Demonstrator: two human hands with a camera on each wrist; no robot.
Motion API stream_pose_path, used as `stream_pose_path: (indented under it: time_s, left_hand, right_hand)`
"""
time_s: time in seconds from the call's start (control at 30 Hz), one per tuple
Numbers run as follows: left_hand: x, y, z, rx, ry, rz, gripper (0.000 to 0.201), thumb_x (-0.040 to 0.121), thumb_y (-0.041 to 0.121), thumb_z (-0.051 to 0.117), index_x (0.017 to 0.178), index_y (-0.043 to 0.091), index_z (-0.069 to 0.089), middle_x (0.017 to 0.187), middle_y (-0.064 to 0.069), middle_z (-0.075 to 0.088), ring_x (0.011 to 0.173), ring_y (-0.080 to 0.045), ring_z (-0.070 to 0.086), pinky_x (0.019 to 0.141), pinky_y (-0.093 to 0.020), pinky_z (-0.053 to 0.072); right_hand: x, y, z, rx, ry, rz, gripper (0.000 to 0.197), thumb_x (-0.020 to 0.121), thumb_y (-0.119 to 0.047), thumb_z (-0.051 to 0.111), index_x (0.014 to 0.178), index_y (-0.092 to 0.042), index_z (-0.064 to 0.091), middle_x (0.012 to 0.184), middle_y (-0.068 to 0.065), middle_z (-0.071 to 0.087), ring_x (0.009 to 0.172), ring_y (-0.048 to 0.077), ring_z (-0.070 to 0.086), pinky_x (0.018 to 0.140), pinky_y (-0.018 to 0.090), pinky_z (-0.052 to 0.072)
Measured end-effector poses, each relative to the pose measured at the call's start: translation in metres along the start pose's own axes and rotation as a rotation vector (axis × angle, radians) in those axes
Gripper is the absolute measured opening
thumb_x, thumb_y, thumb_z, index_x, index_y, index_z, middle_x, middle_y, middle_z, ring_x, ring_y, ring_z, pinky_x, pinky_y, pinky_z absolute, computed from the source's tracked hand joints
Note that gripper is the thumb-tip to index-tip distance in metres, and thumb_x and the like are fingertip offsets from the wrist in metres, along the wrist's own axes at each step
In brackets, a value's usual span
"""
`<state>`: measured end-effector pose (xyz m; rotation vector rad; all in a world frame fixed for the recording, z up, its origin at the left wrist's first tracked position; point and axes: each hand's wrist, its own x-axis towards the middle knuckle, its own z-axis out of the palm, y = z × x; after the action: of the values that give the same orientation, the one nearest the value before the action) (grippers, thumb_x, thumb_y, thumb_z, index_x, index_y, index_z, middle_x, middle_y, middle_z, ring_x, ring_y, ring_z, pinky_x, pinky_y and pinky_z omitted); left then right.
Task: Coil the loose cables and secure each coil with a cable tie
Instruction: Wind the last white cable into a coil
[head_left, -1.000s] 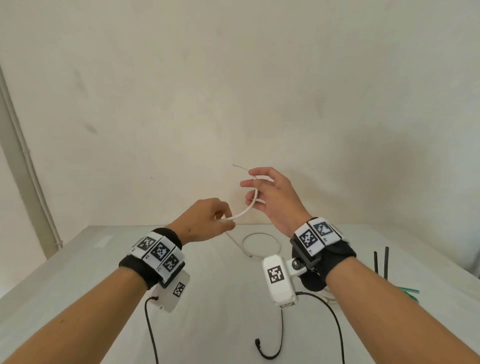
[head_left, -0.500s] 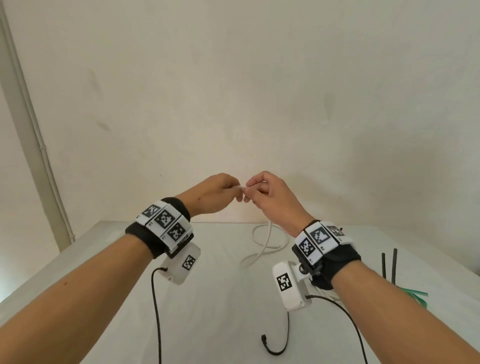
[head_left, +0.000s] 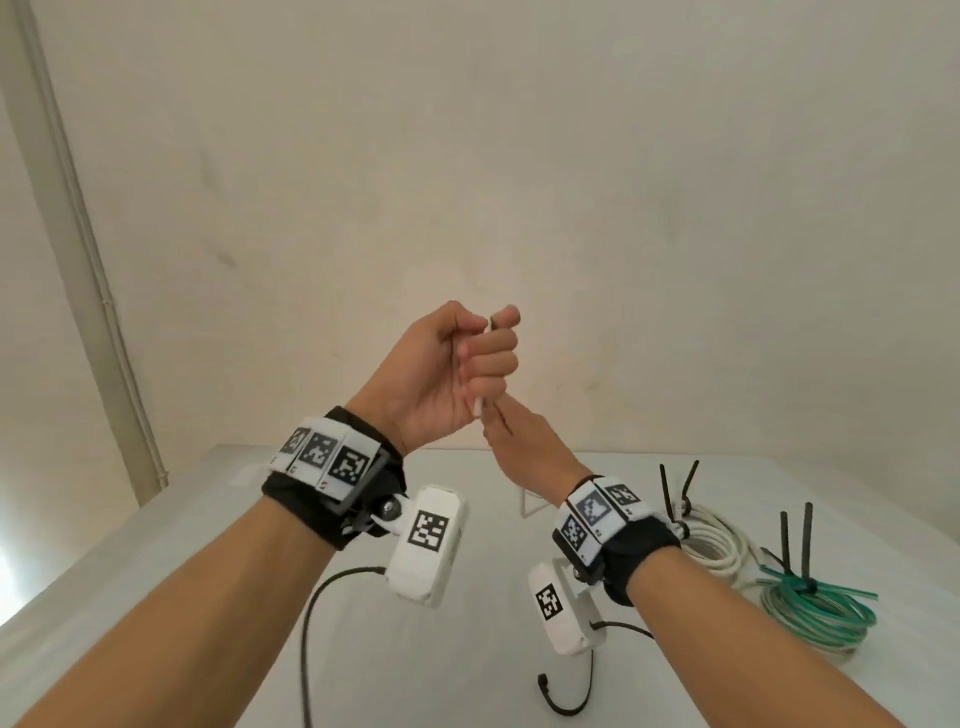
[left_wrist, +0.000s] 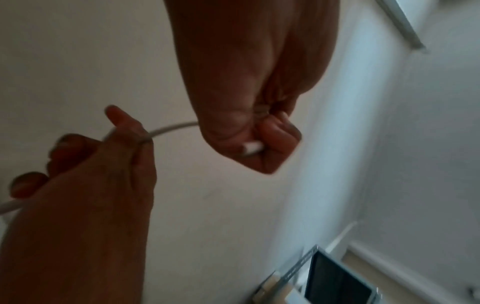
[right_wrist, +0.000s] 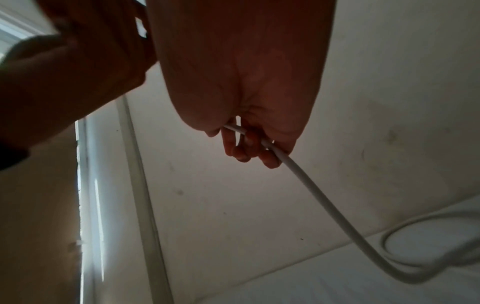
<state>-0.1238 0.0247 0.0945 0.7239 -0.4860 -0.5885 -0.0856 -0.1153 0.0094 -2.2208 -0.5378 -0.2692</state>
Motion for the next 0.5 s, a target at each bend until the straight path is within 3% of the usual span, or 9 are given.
stream_pose_path:
  time_s: [0.07,0.17,0.27,0.37,0.5]
  left_hand:
    - [0.010,0.000,0.007,0.071,0.138,0.155,0.017,0.095,0.010,0.030,0.084,0.015,0.042,0.063,0.006,0.022,0.053,-0.009,0.017,0.048,-0.021,0.016]
    - [0.020,0.003,0.001,0.425,0.364,0.421,0.022,0.098,0.006,0.032,0.081,0.016,0.042,0.064,0.003,0.030,0.056,-0.011,0.027,0.053,-0.025,0.024]
    - [0.019,0.011,-0.017,0.829,0.462,0.545,0.027,0.099,0.007,0.028,0.080,0.016,0.046,0.063,0.005,0.038,0.060,-0.013,0.035,0.061,-0.029,0.029]
    - [0.011,0.019,-0.038,1.150,0.538,0.521,0.025,0.101,0.012,0.029,0.084,0.016,0.047,0.066,0.008,0.043,0.068,-0.014,0.042,0.071,-0.035,0.035]
    - [0.005,0.017,-0.054,1.145,0.556,0.517,0.022,0.105,0.009,0.030,0.095,0.011,0.049,0.082,-0.003,0.051,0.083,-0.020,0.052,0.085,-0.034,0.048]
  right_hand:
    - [0.002,-0.006,0.004,-0.055,-0.049,-0.029,0.021,0.111,-0.037,0.034,0.115,-0.023,0.049,0.079,-0.001,0.058,0.073,0.017,0.054,0.060,0.025,0.036]
    - [0.002,-0.009,0.005,-0.076,-0.079,-0.086,0.031,0.110,-0.027,0.045,0.139,-0.020,0.050,0.070,-0.005,0.054,0.064,0.005,0.050,0.056,0.013,0.036]
    - [0.001,-0.006,0.000,-0.040,-0.002,-0.103,0.025,0.109,-0.020,0.045,0.128,-0.015,0.060,0.074,-0.008,0.054,0.061,0.008,0.050,0.053,0.010,0.038]
    - [0.000,0.000,-0.011,-0.029,0.078,-0.123,0.023,0.108,-0.023,0.048,0.115,-0.013,0.068,0.075,-0.008,0.057,0.061,0.007,0.049,0.056,0.013,0.038]
    - [-0.003,-0.005,-0.012,-0.040,0.055,-0.202,0.022,0.107,-0.021,0.052,0.108,-0.012,0.073,0.070,-0.010,0.056,0.058,0.002,0.047,0.058,0.014,0.038]
